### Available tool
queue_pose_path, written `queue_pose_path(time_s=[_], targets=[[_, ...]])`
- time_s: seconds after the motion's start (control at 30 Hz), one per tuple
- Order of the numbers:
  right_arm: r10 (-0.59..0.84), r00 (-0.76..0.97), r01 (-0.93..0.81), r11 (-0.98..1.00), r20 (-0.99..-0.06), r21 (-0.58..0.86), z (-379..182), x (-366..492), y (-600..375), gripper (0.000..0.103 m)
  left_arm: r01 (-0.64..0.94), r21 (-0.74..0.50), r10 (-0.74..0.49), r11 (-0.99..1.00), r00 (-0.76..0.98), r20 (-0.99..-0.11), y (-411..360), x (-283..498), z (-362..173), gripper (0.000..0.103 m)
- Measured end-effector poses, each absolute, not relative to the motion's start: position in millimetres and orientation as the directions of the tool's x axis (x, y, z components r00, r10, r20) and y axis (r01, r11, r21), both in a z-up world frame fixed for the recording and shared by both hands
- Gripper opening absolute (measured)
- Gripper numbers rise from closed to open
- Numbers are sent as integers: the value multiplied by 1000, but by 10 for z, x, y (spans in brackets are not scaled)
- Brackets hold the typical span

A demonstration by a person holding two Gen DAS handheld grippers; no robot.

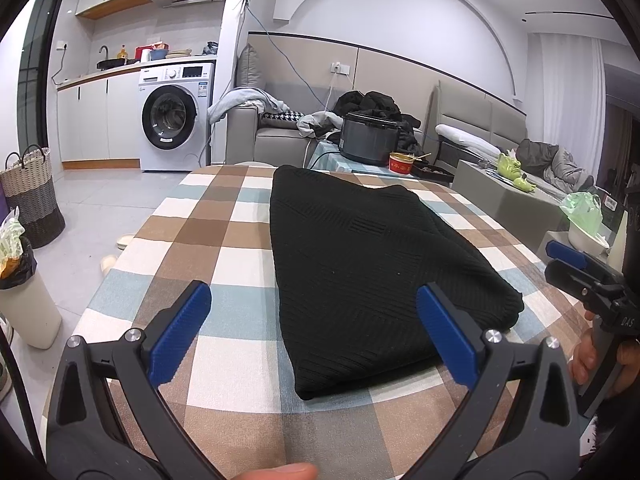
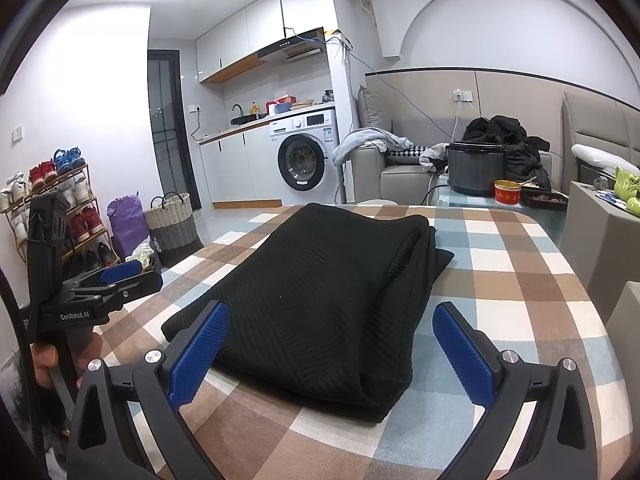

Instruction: Fold small clothes

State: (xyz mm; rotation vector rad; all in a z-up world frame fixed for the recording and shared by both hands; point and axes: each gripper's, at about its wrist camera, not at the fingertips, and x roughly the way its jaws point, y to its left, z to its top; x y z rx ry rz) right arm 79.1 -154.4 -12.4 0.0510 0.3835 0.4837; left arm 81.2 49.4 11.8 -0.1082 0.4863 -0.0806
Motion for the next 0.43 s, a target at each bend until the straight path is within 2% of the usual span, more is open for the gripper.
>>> queue_pose_path(time_s=[0.43], targets=[[463,815,-444,885,-348,138,-129,774,-1538,103,44,-124,-97,991,885,-455,500,795,124,102]])
